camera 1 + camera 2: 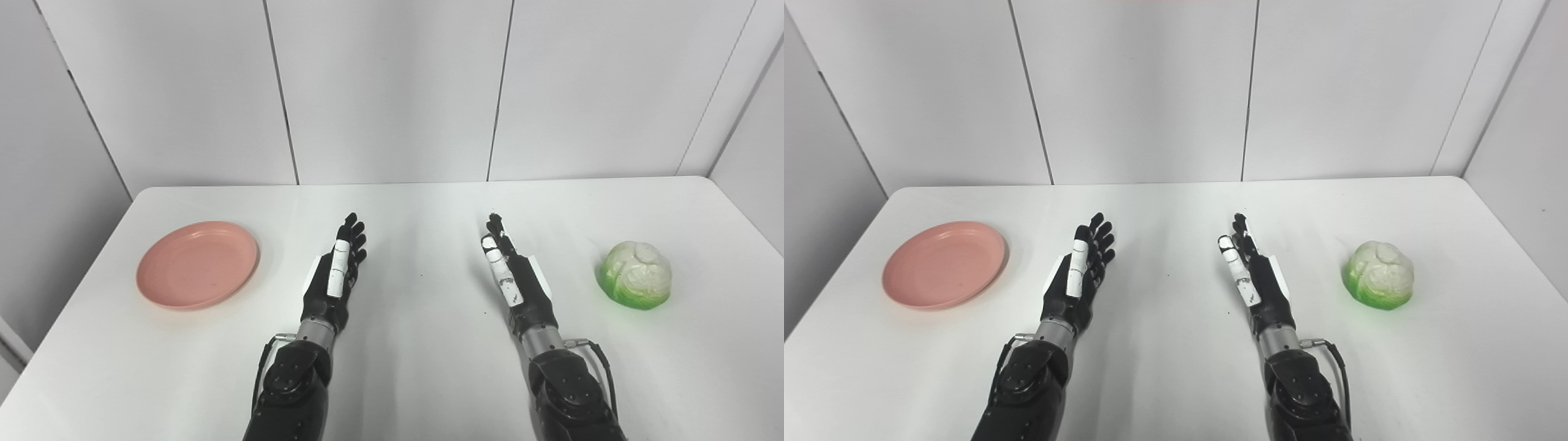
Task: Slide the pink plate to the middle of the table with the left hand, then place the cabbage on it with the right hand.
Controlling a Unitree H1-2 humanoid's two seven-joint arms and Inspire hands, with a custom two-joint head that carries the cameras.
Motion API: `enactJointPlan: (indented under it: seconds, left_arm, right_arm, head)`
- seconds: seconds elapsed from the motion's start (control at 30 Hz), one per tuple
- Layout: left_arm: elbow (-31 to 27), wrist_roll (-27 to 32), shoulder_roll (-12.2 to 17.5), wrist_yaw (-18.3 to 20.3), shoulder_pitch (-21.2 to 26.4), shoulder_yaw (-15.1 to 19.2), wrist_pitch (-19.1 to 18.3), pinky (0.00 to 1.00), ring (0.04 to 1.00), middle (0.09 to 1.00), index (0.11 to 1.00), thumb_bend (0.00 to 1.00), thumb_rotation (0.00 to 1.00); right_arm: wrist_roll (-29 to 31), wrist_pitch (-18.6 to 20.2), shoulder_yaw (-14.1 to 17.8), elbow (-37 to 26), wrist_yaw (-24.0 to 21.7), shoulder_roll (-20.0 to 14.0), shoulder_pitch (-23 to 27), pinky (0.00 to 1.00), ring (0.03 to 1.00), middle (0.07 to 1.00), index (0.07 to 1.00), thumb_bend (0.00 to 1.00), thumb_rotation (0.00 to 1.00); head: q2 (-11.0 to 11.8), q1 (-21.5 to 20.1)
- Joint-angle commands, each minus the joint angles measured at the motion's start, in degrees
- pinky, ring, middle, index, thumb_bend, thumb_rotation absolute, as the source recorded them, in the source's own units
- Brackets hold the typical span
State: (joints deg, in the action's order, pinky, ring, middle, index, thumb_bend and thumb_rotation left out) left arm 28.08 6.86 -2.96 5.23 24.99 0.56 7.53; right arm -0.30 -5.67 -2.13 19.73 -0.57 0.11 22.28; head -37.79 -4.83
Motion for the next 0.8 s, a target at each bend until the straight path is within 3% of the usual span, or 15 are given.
enactJointPlan:
  seconds: [0.0,0.67,0.77]
  left_arm:
    - [0.7,-0.7,0.1,-0.2,-1.2,-0.2,0.5,1.0,1.0,1.0,1.0,0.82,1.0]
    - [1.2,-0.4,0.4,0.6,-1.0,-0.4,0.6,1.0,1.0,1.0,1.0,0.82,1.0]
    - [0.9,-0.2,0.2,0.5,-1.1,-0.3,0.6,1.0,1.0,1.0,1.0,0.82,1.0]
  right_arm:
    - [0.1,-0.6,0.1,-1.6,-0.2,0.4,2.5,1.0,1.0,1.0,1.0,0.74,0.94]
    - [-0.2,-1.3,0.1,-1.1,0.1,0.3,2.7,1.0,1.0,1.0,1.0,0.74,0.95]
    - [-0.2,-1.5,0.1,-0.9,0.0,0.1,2.5,1.0,1.0,1.0,1.0,0.74,0.95]
  head:
    - [0.0,0.1]
    - [0.1,0.2]
    - [1.0,3.0]
